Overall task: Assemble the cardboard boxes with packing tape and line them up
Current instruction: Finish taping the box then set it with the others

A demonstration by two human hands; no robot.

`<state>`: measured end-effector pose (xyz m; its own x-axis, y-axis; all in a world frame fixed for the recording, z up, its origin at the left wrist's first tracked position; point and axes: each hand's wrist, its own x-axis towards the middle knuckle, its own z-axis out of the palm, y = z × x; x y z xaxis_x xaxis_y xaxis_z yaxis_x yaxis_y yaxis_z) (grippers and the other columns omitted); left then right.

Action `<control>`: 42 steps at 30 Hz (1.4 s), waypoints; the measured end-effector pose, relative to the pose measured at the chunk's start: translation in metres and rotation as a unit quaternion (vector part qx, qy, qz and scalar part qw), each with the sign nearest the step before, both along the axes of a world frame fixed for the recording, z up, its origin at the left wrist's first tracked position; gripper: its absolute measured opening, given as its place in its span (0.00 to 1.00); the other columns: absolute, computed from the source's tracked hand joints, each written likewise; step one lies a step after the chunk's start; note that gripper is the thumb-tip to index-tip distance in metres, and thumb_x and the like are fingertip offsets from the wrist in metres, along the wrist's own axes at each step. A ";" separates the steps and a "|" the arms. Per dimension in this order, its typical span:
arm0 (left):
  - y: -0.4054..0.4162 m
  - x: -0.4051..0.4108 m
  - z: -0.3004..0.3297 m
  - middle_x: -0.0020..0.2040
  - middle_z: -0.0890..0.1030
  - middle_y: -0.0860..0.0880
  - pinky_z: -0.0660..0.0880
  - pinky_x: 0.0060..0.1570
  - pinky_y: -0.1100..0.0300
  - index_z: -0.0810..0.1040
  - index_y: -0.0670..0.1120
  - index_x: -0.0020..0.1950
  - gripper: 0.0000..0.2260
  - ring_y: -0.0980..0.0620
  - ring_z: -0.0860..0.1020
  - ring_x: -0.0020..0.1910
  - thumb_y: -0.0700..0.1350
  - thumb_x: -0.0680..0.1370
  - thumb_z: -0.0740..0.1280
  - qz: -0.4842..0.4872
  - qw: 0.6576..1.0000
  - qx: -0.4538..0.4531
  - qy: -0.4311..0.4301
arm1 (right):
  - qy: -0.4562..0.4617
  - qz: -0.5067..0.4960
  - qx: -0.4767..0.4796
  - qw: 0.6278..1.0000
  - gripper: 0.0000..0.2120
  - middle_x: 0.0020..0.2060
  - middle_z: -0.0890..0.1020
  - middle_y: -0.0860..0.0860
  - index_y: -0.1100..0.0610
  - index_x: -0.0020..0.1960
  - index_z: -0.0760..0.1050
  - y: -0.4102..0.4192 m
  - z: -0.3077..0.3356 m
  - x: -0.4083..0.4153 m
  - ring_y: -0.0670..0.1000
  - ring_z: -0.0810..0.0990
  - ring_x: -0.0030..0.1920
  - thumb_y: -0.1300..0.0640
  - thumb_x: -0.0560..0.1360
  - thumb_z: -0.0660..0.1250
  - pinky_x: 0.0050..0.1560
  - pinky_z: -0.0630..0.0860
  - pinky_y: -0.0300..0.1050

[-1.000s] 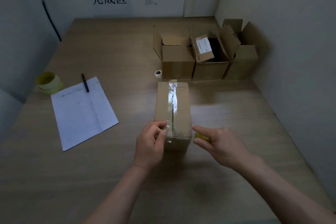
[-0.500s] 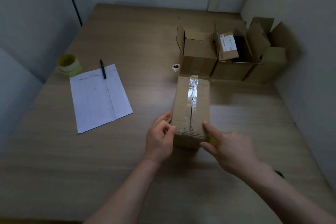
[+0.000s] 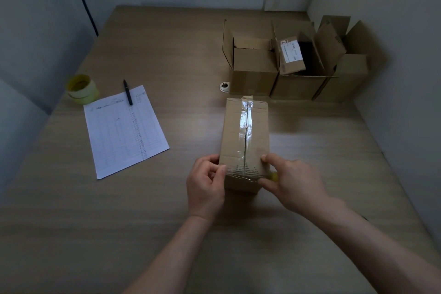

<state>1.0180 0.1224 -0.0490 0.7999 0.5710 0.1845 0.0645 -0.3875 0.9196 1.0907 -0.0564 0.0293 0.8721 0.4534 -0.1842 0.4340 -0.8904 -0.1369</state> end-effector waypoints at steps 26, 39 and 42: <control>0.007 -0.019 -0.003 0.48 0.78 0.50 0.74 0.43 0.55 0.70 0.50 0.41 0.11 0.52 0.78 0.50 0.53 0.81 0.59 -0.109 0.987 0.109 -0.038 | 0.006 0.011 0.023 1.000 0.23 0.52 0.82 0.47 0.41 0.65 0.68 -0.005 -0.004 0.011 0.54 0.80 0.53 0.36 0.74 0.66 0.42 0.69 0.47; 0.011 -0.006 -0.004 0.48 0.80 0.50 0.73 0.44 0.60 0.73 0.44 0.37 0.15 0.53 0.78 0.47 0.52 0.78 0.61 -0.048 0.994 0.097 0.007 | 0.021 0.005 0.029 0.999 0.24 0.53 0.81 0.47 0.41 0.66 0.68 0.000 0.004 0.012 0.53 0.79 0.54 0.36 0.73 0.68 0.42 0.68 0.45; 0.009 -0.011 0.004 0.50 0.79 0.50 0.73 0.44 0.60 0.73 0.44 0.38 0.14 0.55 0.78 0.50 0.51 0.79 0.62 -0.067 0.991 0.110 -0.024 | 0.028 -0.002 0.038 0.999 0.25 0.53 0.81 0.47 0.40 0.66 0.68 0.000 0.002 0.013 0.52 0.79 0.54 0.36 0.72 0.68 0.43 0.69 0.46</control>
<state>1.0075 0.1318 -0.0453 0.8530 0.4027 0.3320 -0.0417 -0.5815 0.8125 1.1039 -0.0568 0.0317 0.8629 0.4647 -0.1987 0.4203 -0.8781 -0.2285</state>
